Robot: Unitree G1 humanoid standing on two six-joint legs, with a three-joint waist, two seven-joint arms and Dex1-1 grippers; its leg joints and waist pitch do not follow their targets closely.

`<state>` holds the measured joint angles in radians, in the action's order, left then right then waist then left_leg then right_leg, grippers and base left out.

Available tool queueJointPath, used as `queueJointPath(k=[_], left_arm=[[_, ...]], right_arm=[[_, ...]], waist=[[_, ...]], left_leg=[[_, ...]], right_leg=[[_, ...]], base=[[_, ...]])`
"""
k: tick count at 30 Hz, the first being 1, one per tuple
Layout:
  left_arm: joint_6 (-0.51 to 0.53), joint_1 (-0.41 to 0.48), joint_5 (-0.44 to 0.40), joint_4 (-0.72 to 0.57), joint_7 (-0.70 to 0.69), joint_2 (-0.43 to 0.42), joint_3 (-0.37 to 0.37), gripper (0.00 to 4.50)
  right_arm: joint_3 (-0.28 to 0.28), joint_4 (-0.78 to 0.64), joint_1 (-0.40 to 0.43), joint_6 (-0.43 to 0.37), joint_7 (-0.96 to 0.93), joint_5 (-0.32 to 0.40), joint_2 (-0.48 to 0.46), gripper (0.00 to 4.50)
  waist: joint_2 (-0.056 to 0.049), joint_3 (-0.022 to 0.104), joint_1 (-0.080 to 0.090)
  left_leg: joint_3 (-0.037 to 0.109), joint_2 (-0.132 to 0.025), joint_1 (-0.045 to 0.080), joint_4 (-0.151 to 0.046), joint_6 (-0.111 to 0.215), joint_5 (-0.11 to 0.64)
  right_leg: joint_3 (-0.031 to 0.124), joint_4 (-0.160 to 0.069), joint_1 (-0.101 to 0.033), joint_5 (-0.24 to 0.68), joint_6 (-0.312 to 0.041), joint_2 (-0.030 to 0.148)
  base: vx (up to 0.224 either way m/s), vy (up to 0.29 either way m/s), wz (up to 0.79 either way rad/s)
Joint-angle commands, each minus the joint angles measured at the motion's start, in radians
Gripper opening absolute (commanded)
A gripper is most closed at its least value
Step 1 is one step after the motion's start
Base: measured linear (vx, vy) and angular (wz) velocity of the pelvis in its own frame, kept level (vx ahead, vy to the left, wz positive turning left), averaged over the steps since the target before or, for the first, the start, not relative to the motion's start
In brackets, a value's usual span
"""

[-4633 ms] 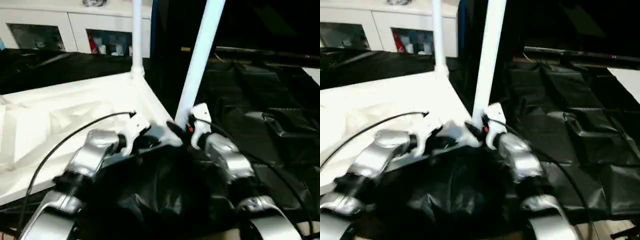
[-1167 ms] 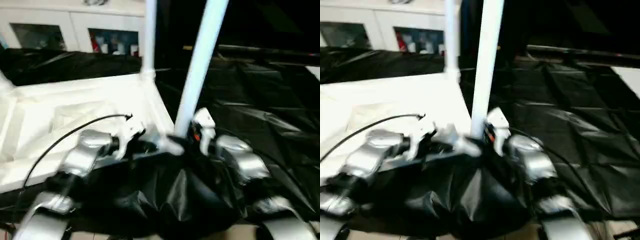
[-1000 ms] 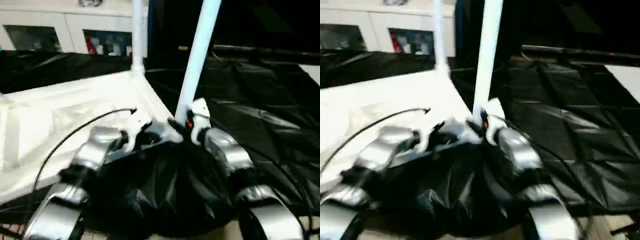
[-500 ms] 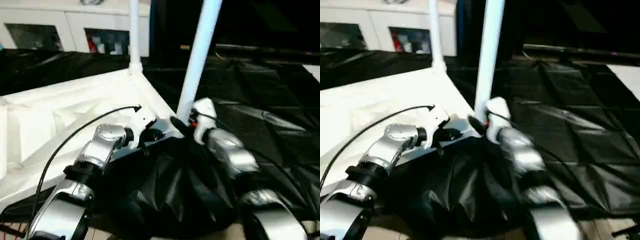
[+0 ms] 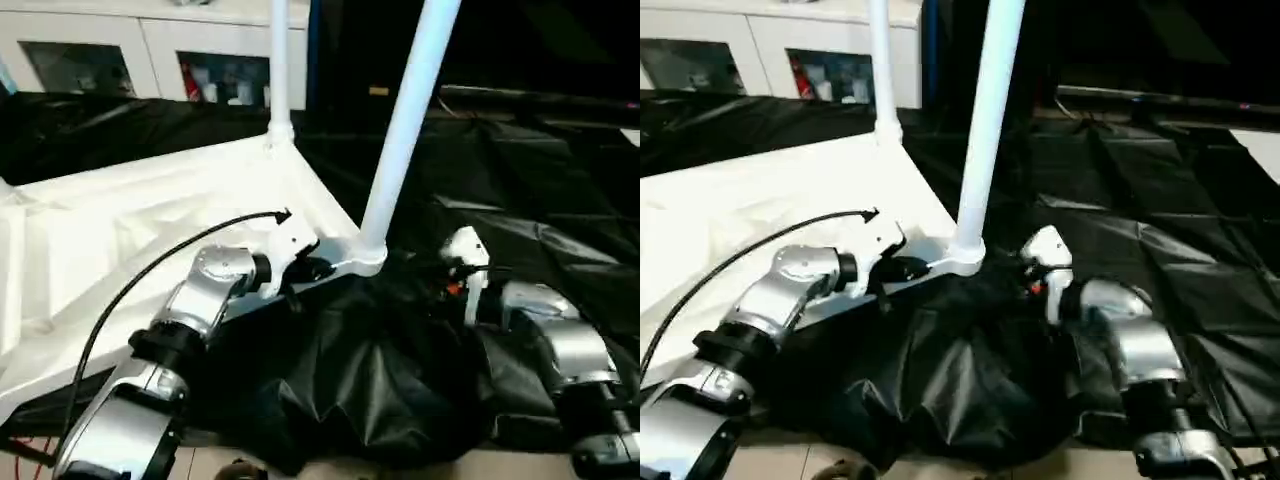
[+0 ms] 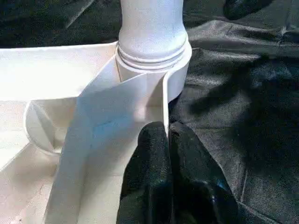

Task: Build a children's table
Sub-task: Rotate leg to tighten

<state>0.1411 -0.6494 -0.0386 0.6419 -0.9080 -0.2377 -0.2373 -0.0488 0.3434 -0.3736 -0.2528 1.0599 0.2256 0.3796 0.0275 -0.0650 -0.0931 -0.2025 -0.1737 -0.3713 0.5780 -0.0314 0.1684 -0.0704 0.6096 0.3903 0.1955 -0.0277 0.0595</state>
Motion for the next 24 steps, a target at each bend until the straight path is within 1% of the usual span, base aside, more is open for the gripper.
queueJointPath(k=[1, 2, 3, 4, 5, 6, 7, 8, 9, 10, 11, 12, 13, 14, 15, 16, 17, 18, 19, 20, 21, 22, 23, 24], left_arm=[[-0.032, 0.007, 0.058, -0.079, -0.013, 0.025, 0.024, 0.0], [0.025, 0.025, 0.083, -0.137, -0.02, 0.018, 0.039, 0.27], [0.025, 0.025, 0.083, -0.137, -0.02, 0.018, 0.039, 0.27], [0.097, 0.044, 0.112, -0.204, -0.037, 0.003, 0.054, 0.44], [0.12, 0.057, 0.121, -0.244, -0.042, -0.011, 0.06, 0.54], [0.13, 0.066, 0.124, -0.27, -0.04, -0.021, 0.067, 0.54], [0.14, 0.07, 0.126, -0.284, -0.036, -0.027, 0.072, 0.62], [0.17, 0.084, 0.133, -0.323, -0.024, -0.042, 0.089, 0.76], [0.198, 0.099, 0.138, -0.362, -0.023, -0.061, 0.101, 0.97], [0.218, 0.111, 0.142, -0.39, -0.026, -0.075, 0.108, 0.97], [0.278, 0.143, 0.159, -0.46, -0.05, -0.116, 0.119, 1.01], [0.278, 0.143, 0.159, -0.46, -0.05, -0.116, 0.119, 1.06], [0.352, 0.189, 0.185, -0.55, -0.086, -0.175, 0.131, 1.15], [0.39, 0.215, 0.199, -0.597, -0.104, -0.207, 0.137, 1.28], [0.39, 0.215, 0.199, -0.597, -0.104, -0.207, 0.137, 1.39], [0.462, 0.275, 0.233, -0.694, -0.143, -0.278, 0.154, 1.45], [0.473, 0.285, 0.239, -0.709, -0.148, -0.288, 0.157, 1.46], [0.482, 0.293, 0.244, -0.722, -0.152, -0.298, 0.159, 1.52], [0.558, 0.365, 0.282, -0.823, -0.168, -0.362, 0.183, 1.52], [0.558, 0.365, 0.282, -0.823, -0.168, -0.362, 0.183, 1.65], [0.558, 0.365, 0.282, -0.823, -0.168, -0.362, 0.183, 1.79], [0.604, 0.423, 0.296, -0.888, -0.165, -0.394, 0.201, 1.85], [0.611, 0.434, 0.297, -0.899, -0.163, -0.399, 0.205, 1.86], [0.64, 0.481, 0.295, -0.945, -0.138, -0.411, 0.22, 1.88]], right_arm=[[-0.01, -0.038, 0.006, -0.017, 0.012, 0.011, -0.007, 2.92], [-0.015, -0.065, 0.006, -0.034, 0.007, 0.021, -0.024, 3.05], [-0.015, -0.065, 0.006, -0.034, 0.007, 0.021, -0.024, 3.05], [-0.019, -0.079, 0.001, -0.051, -0.005, 0.034, -0.041, 3.12], [-0.025, -0.081, -0.002, -0.054, -0.009, 0.038, -0.048, 3.12], [-0.031, -0.083, -0.004, -0.055, -0.014, 0.037, -0.053, 3.12], [-0.032, -0.081, -0.006, -0.054, -0.02, 0.036, -0.057, 3.12], [-0.035, -0.074, -0.011, -0.052, -0.037, 0.031, -0.07, 3.12], [-0.035, -0.066, -0.017, -0.045, -0.059, 0.025, -0.085, 3.12], [-0.035, -0.061, -0.021, -0.041, -0.075, 0.022, -0.095, 3.12], [-0.027, -0.042, -0.035, -0.046, -0.117, 0.016, -0.124, 3.12], [-0.027, -0.042, -0.035, -0.046, -0.117, 0.016, -0.124, 3.12], [-0.03, -0.028, -0.048, -0.043, -0.154, 0.004, -0.157, 3.12], [-0.032, -0.025, -0.052, -0.045, -0.162, 0.005, -0.171, 3.12], [-0.032, -0.025, -0.052, -0.045, -0.162, 0.005, -0.171, 3.12], [-0.047, -0.019, -0.059, -0.043, -0.173, 0.004, -0.201, 3.12], [-0.05, -0.018, -0.061, -0.042, -0.175, 0.003, -0.205, 3.12], [-0.053, -0.017, -0.061, -0.041, -0.177, 0.002, -0.209, 3.12], [-0.061, -0.001, -0.072, -0.031, -0.209, 0.001, -0.248, 3.12], [-0.061, -0.001, -0.072, -0.031, -0.209, 0.001, -0.248, 3.12], [-0.061, -0.001, -0.072, -0.031, -0.209, 0.001, -0.248, 3.12], [-0.061, 0.029, -0.088, -0.015, -0.246, -0.002, -0.287, 3.12], [-0.06, 0.036, -0.092, -0.012, -0.254, -0.002, -0.295, 3.12], [-0.055, 0.085, -0.116, 0.011, -0.31, -0.015, -0.334, 3.12]], waist=[[0.017, 0.071, -0.005], [0.021, 0.075, -0.006], [0.018, 0.077, -0.008], [0.016, 0.083, -0.01], [0.019, 0.081, -0.01], [0.017, 0.079, -0.01], [0.014, 0.077, -0.011], [0.02, 0.074, -0.009], [0.024, 0.072, -0.008], [0.021, 0.066, -0.006], [0.023, 0.065, -0.003], [0.021, 0.064, -0.001], [0.017, 0.065, 0.001], [0.017, 0.064, 0.005], [0.038, 0.064, 0.01], [0.017, 0.065, 0.005], [0.018, 0.062, 0.008], [0.018, 0.062, 0.007], [0.028, 0.065, 0.003], [0.024, 0.063, 0.004], [0.026, 0.06, 0.008], [0.022, 0.059, 0.001], [0.037, 0.059, 0.002], [0.031, 0.056, 0.002]], left_leg=[[0.036, -0.071, 0.012, -0.054, 0.08, 0.153], [0.035, -0.071, 0.011, -0.052, 0.084, 0.132], [0.035, -0.072, 0.009, -0.05, 0.087, 0.113], [0.034, -0.074, 0.009, -0.046, 0.098, 0.074], [0.033, -0.074, 0.005, -0.044, 0.115, 0.047], [0.033, -0.075, 0.004, -0.044, 0.117, 0.048], [0.032, -0.075, 0.007, -0.044, 0.116, 0.065], [0.03, -0.075, 0.007, -0.045, 0.113, 0.079], [0.031, -0.076, 0.008, -0.048, 0.096, 0.106], [0.032, -0.072, 0.007, -0.052, 0.08, 0.138], [0.033, -0.073, 0.012, -0.051, 0.056, 0.162], [0.036, -0.074, 0.009, -0.056, 0.046, 0.164], [0.034, -0.074, 0.017, -0.056, 0.028, 0.177], [0.037, -0.075, 0.012, -0.06, 0.023, 0.176], [0.035, -0.074, 0.01, -0.062, 0.021, 0.174], [0.035, -0.077, 0.022, -0.059, 0.004, 0.186], [0.036, -0.076, 0.016, -0.065, 0.004, 0.187], [0.033, -0.076, 0.026, -0.065, -0.009, 0.199], [0.032, -0.076, 0.026, -0.063, -0.015, 0.193], [0.035, -0.077, 0.023, -0.067, -0.017, 0.194], [0.033, -0.073, 0.019, -0.07, -0.015, 0.198], [0.029, -0.074, 0.035, -0.067, -0.03, 0.224], [0.031, -0.075, 0.028, -0.07, -0.033, 0.23], [0.035, -0.074, 0.024, -0.076, -0.042, 0.253]], right_leg=[[0.058, -0.081, -0.044, 0.224, -0.18, 0.106], [0.057, -0.074, -0.045, 0.186, -0.19, 0.106], [0.058, -0.067, -0.046, 0.153, -0.199, 0.106], [0.057, -0.054, -0.044, 0.079, -0.219, 0.104], [0.055, -0.048, -0.039, 0.022, -0.241, 0.102], [0.055, -0.048, -0.037, 0.016, -0.249, 0.102], [0.054, -0.051, -0.035, 0.026, -0.255, 0.101], [0.055, -0.053, -0.035, 0.04, -0.254, 0.101], [0.055, -0.055, -0.036, 0.085, -0.248, 0.105], [0.055, -0.065, -0.034, 0.157, -0.227, 0.103], [0.058, -0.068, -0.033, 0.21, -0.21, 0.107], [0.058, -0.068, -0.035, 0.231, -0.204, 0.108], [0.059, -0.069, -0.028, 0.253, -0.191, 0.104], [0.059, -0.067, -0.03, 0.251, -0.19, 0.105], [0.058, -0.068, -0.031, 0.257, -0.186, 0.101], [0.061, -0.063, -0.022, 0.249, -0.188, 0.104], [0.061, -0.065, -0.024, 0.246, -0.187, 0.1], [0.06, -0.065, -0.018, 0.228, -0.184, 0.093], [0.061, -0.057, -0.021, 0.197, -0.194, 0.096], [0.062, -0.056, -0.021, 0.193, -0.199, 0.099], [0.061, -0.06, -0.021, 0.202, -0.194, 0.093], [0.063, -0.064, -0.012, 0.207, -0.19, 0.093], [0.062, -0.062, -0.016, 0.211, -0.195, 0.096], [0.062, -0.065, -0.02, 0.263, -0.179, 0.098]], base=[[0.0, 0.0, 0.0], [0.0, 0.0, 0.0], [0.0, 0.0, 0.0], [0.0, 0.0, 0.0], [0.0, 0.0, 0.0], [0.0, 0.0, 0.0], [0.0, 0.0, 0.0], [0.0, 0.0, 0.0], [0.0, 0.0, 0.0], [0.0, 0.0, 0.0], [0.0, 0.0, 0.0], [0.0, 0.0, 0.0], [0.0, 0.0, 0.0], [0.0, 0.0, 0.0], [0.0, 0.0, 0.0], [0.0, 0.0, 0.0], [0.0, 0.0, 0.0], [0.0, 0.0, 0.0], [0.0, 0.0, 0.0], [0.0, 0.0, 0.0], [0.0, 0.0, 0.0], [0.0, 0.0, 0.0], [0.0, 0.0, 0.0], [0.0, 0.0, 0.0]])
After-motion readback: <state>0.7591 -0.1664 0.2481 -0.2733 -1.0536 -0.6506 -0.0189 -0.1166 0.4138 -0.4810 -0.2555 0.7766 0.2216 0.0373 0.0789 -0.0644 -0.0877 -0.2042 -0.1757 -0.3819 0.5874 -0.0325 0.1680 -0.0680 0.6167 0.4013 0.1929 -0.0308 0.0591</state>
